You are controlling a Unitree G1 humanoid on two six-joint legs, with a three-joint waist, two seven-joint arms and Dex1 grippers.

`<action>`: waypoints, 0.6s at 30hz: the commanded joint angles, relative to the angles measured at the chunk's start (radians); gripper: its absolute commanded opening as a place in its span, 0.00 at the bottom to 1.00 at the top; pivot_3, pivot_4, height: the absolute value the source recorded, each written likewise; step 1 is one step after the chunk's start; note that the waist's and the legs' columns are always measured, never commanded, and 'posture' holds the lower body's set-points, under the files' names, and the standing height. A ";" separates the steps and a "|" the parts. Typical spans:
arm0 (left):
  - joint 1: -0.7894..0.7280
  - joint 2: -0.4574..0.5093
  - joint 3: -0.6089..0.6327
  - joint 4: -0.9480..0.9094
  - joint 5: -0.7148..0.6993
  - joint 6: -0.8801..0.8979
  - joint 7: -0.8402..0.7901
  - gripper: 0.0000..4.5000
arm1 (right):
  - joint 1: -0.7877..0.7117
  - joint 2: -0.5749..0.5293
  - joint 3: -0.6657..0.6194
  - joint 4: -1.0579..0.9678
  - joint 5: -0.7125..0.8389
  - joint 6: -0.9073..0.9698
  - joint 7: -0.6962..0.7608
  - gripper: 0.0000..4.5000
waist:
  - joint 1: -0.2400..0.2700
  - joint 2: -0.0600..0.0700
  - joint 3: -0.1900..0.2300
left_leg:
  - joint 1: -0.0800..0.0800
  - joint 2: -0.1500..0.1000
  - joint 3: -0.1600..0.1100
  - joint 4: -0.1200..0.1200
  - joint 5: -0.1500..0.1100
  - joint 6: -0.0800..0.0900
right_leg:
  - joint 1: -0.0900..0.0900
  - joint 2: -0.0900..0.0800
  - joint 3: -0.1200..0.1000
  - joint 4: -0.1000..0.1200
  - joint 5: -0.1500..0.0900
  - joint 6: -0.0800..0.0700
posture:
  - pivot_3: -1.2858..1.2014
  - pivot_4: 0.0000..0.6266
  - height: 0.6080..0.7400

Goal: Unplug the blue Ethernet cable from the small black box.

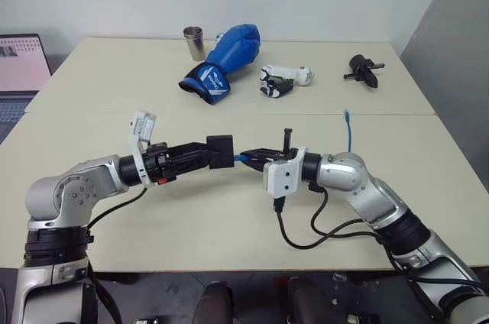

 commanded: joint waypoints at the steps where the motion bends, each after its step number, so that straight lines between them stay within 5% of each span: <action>1: -0.039 0.005 -0.004 -0.005 -0.024 0.006 -0.025 0.93 | -0.015 0.000 -0.045 -0.034 0.030 -0.021 0.017 0.02 | 0.002 0.000 0.000 | 0.000 0.000 0.000 0.000 0.000 0.000 | 0.000 0.000 0.000 0.000 0.000 0.000 | 0.52 0.24 1.00; 7: -0.061 0.003 -0.030 0.017 -0.009 0.001 -0.059 0.93 | -0.014 0.005 -0.054 -0.051 0.018 -0.036 0.030 0.02 | 0.004 0.000 0.000 | 0.000 0.000 0.000 0.000 0.000 0.000 | 0.000 0.000 0.000 0.000 0.000 0.000 | 0.52 0.24 1.00; 18: -0.089 0.000 -0.070 0.047 0.008 -0.017 -0.101 0.37 | -0.018 0.011 -0.059 -0.046 0.007 -0.072 0.025 0.02 | 0.005 0.000 0.000 | 0.000 0.000 0.000 0.000 0.000 0.000 | 0.000 0.000 0.000 0.000 0.000 0.000 | 0.52 0.24 1.00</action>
